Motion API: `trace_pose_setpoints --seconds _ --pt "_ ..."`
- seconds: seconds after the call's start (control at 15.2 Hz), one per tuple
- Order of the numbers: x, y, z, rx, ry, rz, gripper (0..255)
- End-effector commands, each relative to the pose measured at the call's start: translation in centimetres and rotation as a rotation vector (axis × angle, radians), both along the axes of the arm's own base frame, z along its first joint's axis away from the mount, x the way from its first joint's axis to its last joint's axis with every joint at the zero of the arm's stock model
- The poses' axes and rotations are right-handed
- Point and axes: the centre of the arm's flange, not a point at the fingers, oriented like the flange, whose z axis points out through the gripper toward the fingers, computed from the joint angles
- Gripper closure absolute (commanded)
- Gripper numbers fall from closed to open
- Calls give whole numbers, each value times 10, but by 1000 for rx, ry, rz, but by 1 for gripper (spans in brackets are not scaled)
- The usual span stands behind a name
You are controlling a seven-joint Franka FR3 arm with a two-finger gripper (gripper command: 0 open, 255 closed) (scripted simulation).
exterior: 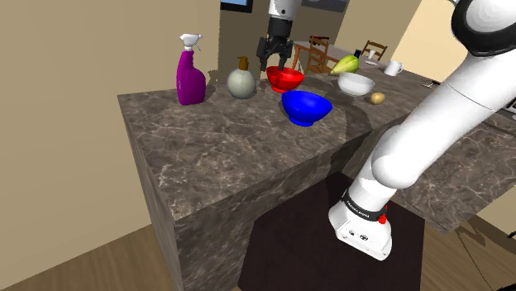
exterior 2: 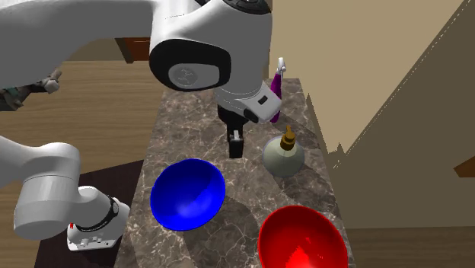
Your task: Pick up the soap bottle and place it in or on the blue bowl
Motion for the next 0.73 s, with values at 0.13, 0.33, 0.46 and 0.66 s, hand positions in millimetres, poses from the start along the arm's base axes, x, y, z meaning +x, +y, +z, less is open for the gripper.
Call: trace_pose_setpoints --seconds 0.13,0.33,0.46,0.66 --pt "51 -3 -1 -9 -26 6 0" --pt "87 -8 2 -16 -45 10 0" --pt "111 -11 4 -21 -58 13 0" --pt "141 -14 7 -27 -74 16 0"
